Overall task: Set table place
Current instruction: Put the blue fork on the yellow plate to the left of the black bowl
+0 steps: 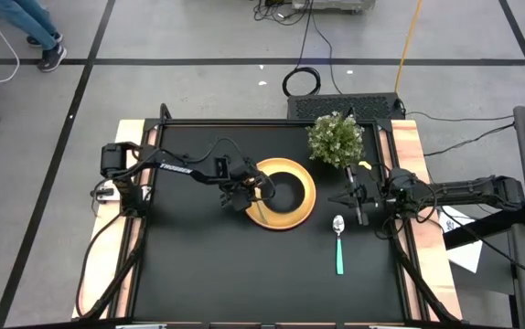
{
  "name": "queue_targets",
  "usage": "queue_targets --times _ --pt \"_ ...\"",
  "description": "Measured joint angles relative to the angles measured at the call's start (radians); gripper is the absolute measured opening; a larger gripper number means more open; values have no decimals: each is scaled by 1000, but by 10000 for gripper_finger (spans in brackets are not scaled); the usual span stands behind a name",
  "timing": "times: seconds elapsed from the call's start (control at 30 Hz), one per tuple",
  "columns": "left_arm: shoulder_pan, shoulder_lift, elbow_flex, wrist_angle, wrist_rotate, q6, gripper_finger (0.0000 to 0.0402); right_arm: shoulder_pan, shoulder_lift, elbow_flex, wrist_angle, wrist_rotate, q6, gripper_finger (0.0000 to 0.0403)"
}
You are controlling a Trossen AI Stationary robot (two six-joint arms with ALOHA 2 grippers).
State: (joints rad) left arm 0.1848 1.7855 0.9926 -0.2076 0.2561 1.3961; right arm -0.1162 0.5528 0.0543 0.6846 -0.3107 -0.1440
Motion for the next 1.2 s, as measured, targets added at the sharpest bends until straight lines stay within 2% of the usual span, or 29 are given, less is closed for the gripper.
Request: queue_targets --times 0.33,0.8,1.03,1.2 --pt "2 6 -49 82 -19 -8 3 0 0 0 0 0 0 0" --pt "5 6 -51 53 -3 -88 14 0 0 0 6 0 0 0" --pt "5 6 -49 27 6 -102 5 0 0 0 12 0 1 0" --pt "5 6 -50 17 6 -150 37 0 0 0 25 0 9 0"
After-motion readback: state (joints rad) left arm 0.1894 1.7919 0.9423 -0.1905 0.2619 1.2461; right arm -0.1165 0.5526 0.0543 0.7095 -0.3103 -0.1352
